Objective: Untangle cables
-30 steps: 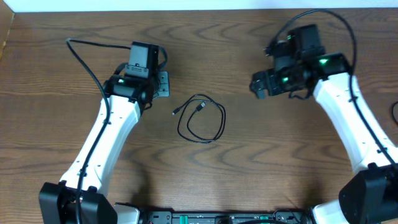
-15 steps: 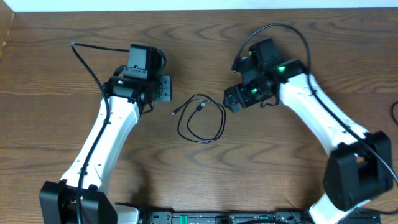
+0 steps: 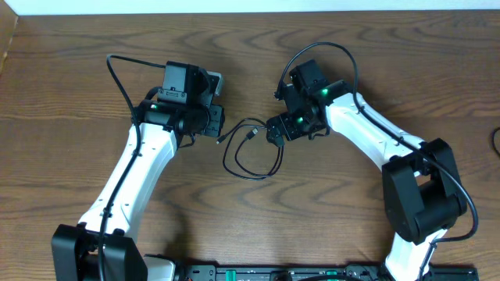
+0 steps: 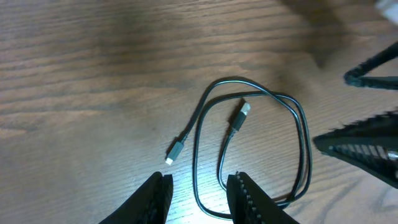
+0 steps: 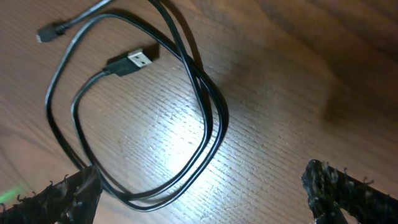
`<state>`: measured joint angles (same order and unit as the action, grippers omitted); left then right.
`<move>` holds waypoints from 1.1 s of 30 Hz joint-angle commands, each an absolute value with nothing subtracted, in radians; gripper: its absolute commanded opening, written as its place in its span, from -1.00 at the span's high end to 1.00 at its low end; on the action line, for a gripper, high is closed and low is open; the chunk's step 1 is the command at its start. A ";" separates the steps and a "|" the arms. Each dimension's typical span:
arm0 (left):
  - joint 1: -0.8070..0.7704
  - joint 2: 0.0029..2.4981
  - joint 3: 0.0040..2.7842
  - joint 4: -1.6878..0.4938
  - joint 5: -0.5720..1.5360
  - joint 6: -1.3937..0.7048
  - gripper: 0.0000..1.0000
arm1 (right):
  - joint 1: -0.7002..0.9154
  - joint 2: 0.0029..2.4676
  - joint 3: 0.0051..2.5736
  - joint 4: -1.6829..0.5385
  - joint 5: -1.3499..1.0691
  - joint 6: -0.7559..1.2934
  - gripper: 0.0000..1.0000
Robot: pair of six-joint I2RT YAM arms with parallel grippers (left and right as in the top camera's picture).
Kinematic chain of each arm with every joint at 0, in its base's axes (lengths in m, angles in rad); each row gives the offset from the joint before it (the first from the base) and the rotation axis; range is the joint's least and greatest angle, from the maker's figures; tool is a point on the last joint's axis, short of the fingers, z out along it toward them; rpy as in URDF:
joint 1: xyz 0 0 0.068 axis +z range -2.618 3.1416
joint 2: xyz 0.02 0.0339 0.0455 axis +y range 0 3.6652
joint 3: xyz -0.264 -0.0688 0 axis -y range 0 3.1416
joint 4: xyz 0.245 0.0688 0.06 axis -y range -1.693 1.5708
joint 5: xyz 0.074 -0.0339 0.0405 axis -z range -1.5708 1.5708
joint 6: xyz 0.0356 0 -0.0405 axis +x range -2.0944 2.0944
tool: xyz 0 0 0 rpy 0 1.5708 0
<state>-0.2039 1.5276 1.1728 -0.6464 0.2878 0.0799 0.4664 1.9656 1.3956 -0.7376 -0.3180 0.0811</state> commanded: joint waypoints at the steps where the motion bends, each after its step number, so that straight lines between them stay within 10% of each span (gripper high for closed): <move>1: -0.200 1.568 1.164 -0.646 0.348 0.127 0.31 | 0.480 1.996 1.389 -0.733 -0.321 0.100 -0.98; 33: -0.200 1.854 1.159 -0.564 0.411 0.150 0.31 | 0.498 2.032 1.385 -0.730 -0.321 0.153 -0.93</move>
